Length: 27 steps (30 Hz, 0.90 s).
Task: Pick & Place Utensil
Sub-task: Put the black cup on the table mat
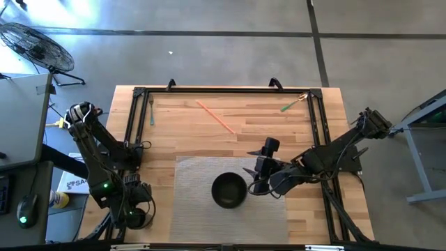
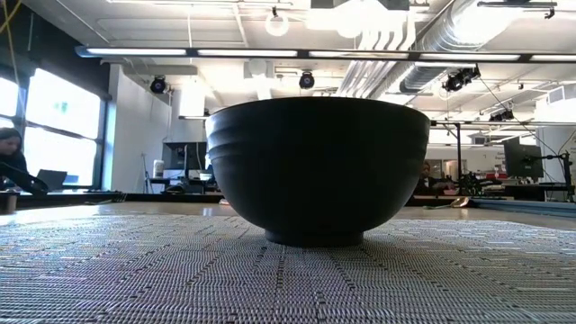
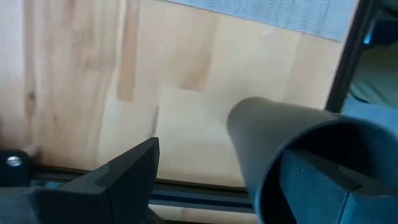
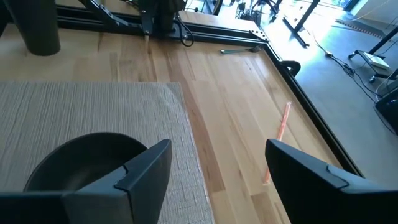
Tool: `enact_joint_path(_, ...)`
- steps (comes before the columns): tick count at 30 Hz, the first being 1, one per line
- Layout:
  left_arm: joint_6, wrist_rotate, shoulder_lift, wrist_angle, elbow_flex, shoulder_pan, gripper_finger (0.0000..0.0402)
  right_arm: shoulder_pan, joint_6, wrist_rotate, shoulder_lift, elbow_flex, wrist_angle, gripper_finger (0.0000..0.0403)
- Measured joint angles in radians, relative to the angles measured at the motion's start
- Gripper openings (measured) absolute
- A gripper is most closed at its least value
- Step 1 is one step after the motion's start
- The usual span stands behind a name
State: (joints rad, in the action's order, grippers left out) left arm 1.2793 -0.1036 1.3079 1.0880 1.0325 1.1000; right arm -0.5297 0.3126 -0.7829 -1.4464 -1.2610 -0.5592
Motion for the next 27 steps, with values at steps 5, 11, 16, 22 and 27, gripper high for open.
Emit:
enact_joint_path(5,-0.004,-0.017,0.000,0.011,0.000,0.000,0.0303,0.000,0.000,0.000,0.000,0.000,0.001,0.0255)
enact_joint_path(11,-0.019,-0.051,-0.001,0.010,0.000,0.000,0.0303,0.000,0.000,0.000,0.000,0.000,0.001,0.0255)
enact_joint_path(16,-0.019,-0.100,-0.002,0.010,0.000,0.000,0.0303,0.000,0.000,0.000,0.000,0.000,0.001,0.0255)
enact_joint_path(22,-0.048,-0.206,-0.002,0.010,0.000,0.000,0.0303,0.000,0.000,0.000,0.000,0.000,0.001,0.0255)
enact_joint_path(27,-0.091,-0.281,-0.009,-0.014,0.001,0.000,0.0303,0.000,0.002,0.002,0.000,0.000,0.006,0.0255)
